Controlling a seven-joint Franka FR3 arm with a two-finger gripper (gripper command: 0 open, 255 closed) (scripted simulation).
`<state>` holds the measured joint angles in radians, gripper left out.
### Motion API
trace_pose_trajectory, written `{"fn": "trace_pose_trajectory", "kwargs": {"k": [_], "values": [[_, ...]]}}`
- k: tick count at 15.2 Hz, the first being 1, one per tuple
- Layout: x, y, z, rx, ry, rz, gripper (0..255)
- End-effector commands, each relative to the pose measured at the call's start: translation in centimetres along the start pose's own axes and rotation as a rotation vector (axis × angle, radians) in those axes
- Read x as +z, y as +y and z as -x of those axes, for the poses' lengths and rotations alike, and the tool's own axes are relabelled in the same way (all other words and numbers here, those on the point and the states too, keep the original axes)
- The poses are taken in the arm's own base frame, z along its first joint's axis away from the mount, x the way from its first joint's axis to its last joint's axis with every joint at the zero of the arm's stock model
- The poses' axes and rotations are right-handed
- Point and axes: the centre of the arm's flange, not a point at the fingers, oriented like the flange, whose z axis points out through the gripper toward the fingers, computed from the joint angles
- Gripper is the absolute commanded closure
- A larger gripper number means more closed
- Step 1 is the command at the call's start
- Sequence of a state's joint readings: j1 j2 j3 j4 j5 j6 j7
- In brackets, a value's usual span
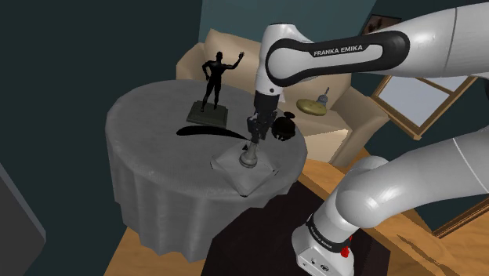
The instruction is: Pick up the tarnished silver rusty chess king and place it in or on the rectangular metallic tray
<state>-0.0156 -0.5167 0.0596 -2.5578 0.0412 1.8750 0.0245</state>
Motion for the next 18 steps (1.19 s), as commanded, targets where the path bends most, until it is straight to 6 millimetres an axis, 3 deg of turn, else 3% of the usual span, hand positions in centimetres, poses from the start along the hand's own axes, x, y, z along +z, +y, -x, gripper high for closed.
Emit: {"fn": "trace_pose_trajectory", "kwargs": {"k": [1,6,10,18], "values": [[0.0,0.0,0.0,0.0,0.0,0.0,0],[0.0,0.0,0.0,0.0,0.0,0.0,0],[-5.0,0.0,0.0,0.0,0.0,0.0,0],[-5.0,0.0,0.0,0.0,0.0,0.0,0]]}}
